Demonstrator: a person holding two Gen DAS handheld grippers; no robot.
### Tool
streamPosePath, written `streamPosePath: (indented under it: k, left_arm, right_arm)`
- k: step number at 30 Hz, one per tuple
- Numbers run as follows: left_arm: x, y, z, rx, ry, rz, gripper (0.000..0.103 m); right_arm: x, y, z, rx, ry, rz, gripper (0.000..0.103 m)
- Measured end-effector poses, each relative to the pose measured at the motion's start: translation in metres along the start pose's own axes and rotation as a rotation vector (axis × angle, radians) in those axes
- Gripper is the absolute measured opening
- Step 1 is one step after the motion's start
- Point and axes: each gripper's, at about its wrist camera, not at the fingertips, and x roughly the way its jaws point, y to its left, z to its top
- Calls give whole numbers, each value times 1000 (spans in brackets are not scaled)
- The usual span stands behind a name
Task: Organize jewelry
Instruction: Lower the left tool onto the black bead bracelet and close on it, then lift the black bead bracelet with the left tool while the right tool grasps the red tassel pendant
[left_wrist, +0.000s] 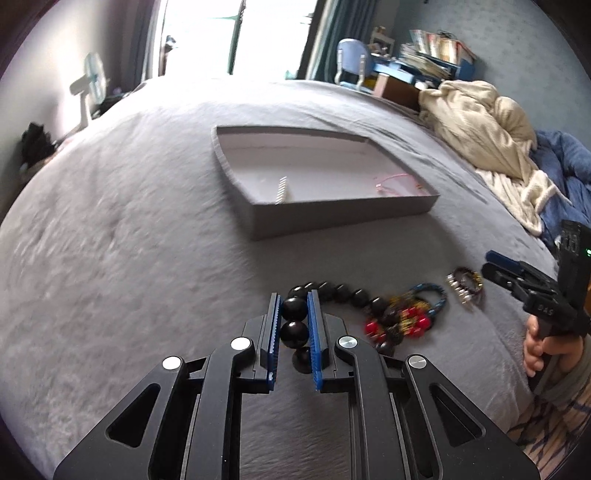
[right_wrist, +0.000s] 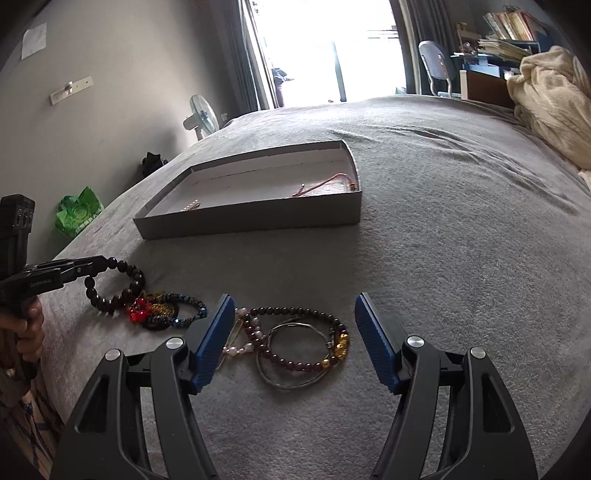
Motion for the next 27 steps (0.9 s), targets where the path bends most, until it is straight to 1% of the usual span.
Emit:
streamPosePath:
  k: [3, 7, 11, 13, 15, 19, 20, 23, 25, 26, 27]
  left_arm:
    - [4, 11, -5, -28, 25, 13, 15]
    - [9, 16, -8, -46, 44, 13, 15]
    - [14, 17, -10, -44, 57, 14, 23]
    - [17, 15, -10, -32, 63, 18, 26]
    - [20, 12, -11, -16, 62, 27, 28]
    - [23, 9, -12, -2, 60, 31, 29]
    - [23, 8, -12, 2, 59, 28, 33]
    - [25, 2, -12, 31, 59, 11, 45]
    - [26, -1, -12, 49, 58, 22, 45]
    - [25, -1, -12, 49, 55, 24, 40]
    - [23, 0, -13, 47, 48, 38, 26]
  right_arm:
    - [2, -1, 0, 6, 11, -5, 67]
    - [6, 2, -2, -4, 37, -14, 67]
    - [7, 8, -4, -30, 50, -22, 67]
    - [0, 12, -4, -38, 21, -27, 67]
    - [-4, 18, -4, -44, 7, 7, 66]
    - [-1, 49, -5, -109, 21, 63, 65]
    - [1, 57, -6, -123, 28, 81, 65]
    - [11, 85, -7, -189, 47, 109, 59]
    - [17, 100, -6, -224, 53, 122, 57]
    - [20, 106, -5, -238, 58, 127, 54]
    - [22, 111, -4, -249, 61, 130, 52]
